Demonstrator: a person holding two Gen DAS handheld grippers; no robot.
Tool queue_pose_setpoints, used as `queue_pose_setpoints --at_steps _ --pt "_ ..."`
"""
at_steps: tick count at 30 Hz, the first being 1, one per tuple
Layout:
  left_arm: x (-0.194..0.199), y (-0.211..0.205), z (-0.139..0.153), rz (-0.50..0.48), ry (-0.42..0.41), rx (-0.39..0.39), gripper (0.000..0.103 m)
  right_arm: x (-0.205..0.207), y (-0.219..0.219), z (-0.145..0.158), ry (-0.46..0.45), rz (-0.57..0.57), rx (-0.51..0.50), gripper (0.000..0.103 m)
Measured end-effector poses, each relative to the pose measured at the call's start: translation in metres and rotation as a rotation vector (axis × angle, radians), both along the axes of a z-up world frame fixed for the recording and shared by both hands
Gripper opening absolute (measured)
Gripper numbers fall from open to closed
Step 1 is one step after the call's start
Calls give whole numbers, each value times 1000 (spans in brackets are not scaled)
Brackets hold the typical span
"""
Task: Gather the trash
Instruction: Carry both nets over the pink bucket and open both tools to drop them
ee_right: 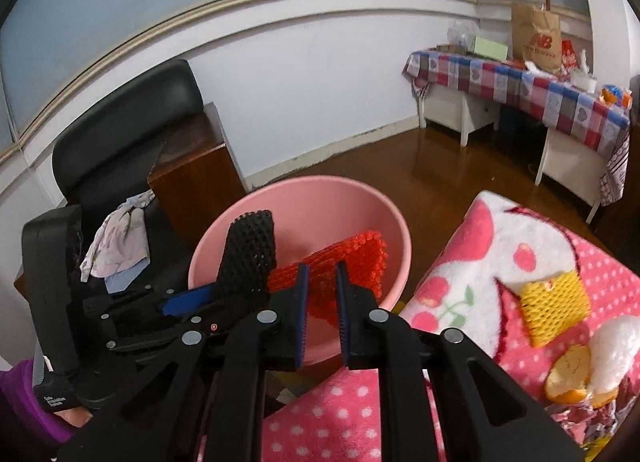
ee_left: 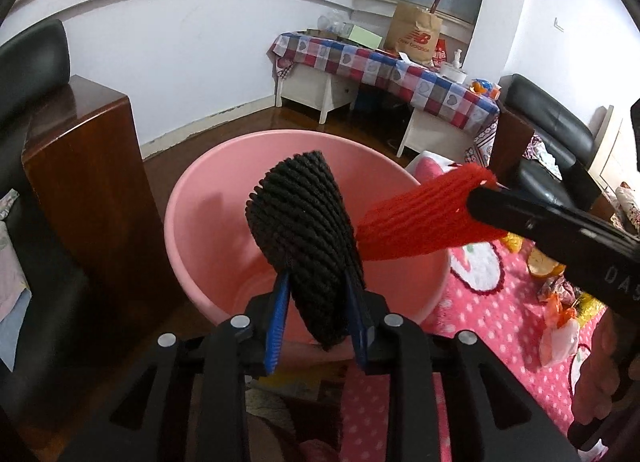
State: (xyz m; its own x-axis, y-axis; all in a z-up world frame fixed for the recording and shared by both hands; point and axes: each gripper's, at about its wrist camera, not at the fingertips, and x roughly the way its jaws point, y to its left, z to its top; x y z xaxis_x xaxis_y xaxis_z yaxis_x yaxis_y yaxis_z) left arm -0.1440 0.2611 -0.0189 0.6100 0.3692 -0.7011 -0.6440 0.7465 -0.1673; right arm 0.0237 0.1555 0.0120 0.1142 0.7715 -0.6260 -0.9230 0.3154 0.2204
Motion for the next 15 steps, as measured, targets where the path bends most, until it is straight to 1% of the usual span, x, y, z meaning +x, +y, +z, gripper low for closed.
queue_pose_setpoints --at_steps 3,5,7,9,15 --pt "0 2 -3 9 10 -1 38 6 5 -8 41 11 -24 15" --pt "-1 4 -5 14 11 -4 39 10 7 -13 79 16 -34 24" --pt "-2 4 -5 17 7 -9 40 12 5 -15 97 15 -31 29" --pt "-1 3 -5 13 7 -8 43 12 3 -15 112 23 -26 34" --pt "-1 1 -1 17 2 -2 43 14 -7 -12 118 13 -7 35"
